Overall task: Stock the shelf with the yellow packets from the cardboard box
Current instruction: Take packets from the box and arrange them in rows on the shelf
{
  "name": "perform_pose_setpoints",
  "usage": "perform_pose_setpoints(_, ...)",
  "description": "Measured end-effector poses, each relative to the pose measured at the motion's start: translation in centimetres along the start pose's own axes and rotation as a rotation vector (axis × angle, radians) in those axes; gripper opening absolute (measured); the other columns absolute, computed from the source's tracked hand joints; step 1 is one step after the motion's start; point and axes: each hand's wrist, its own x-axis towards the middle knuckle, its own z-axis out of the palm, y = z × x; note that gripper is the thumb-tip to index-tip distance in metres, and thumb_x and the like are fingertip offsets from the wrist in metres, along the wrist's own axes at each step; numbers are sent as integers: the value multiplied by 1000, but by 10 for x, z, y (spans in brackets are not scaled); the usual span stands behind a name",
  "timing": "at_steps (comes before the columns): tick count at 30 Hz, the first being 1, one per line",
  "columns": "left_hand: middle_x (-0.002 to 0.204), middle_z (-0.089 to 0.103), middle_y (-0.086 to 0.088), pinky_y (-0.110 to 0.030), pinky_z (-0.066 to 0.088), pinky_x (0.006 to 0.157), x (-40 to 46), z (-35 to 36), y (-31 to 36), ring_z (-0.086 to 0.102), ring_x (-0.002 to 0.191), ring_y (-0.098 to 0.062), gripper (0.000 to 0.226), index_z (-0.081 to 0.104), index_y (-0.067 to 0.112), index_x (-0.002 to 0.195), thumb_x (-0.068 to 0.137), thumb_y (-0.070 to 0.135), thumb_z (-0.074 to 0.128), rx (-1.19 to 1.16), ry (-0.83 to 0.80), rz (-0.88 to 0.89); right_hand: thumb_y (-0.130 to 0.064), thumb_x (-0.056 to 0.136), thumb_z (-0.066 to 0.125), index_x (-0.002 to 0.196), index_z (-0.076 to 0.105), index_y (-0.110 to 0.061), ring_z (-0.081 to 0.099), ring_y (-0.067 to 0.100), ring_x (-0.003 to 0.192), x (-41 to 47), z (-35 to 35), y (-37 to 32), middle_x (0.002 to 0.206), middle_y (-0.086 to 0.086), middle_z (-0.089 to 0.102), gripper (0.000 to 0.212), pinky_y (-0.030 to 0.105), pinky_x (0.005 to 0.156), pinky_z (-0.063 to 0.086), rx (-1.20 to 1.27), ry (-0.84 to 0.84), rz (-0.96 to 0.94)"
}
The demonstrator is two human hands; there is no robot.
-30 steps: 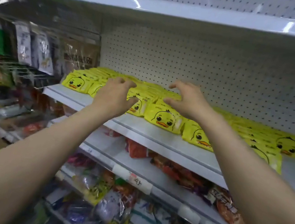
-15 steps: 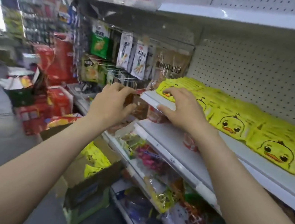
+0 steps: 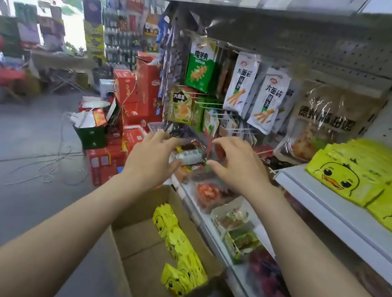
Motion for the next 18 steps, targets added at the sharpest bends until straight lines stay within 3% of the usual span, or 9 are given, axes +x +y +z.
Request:
perform_pose_setpoints(12, 132, 52, -8, -44, 45, 97, 108, 156, -119, 45, 122, -30, 49, 48, 26, 136, 91, 42, 57, -58, -306, -23, -46, 92, 60, 139, 46, -25, 39, 26, 133, 139, 168, 46, 141, 2, 45, 54, 44, 104, 42, 31, -275, 167)
perform_pose_setpoints(18, 123, 56, -10, -40, 46, 89, 136, 278, -179, 53, 113, -34, 45, 53, 23, 132, 89, 38, 57, -123, -554, 58, -44, 85, 68, 133, 51, -21, 50, 32, 122, 155, 295, 67, 129, 10, 56, 56, 44, 96, 46, 110, -430, 401)
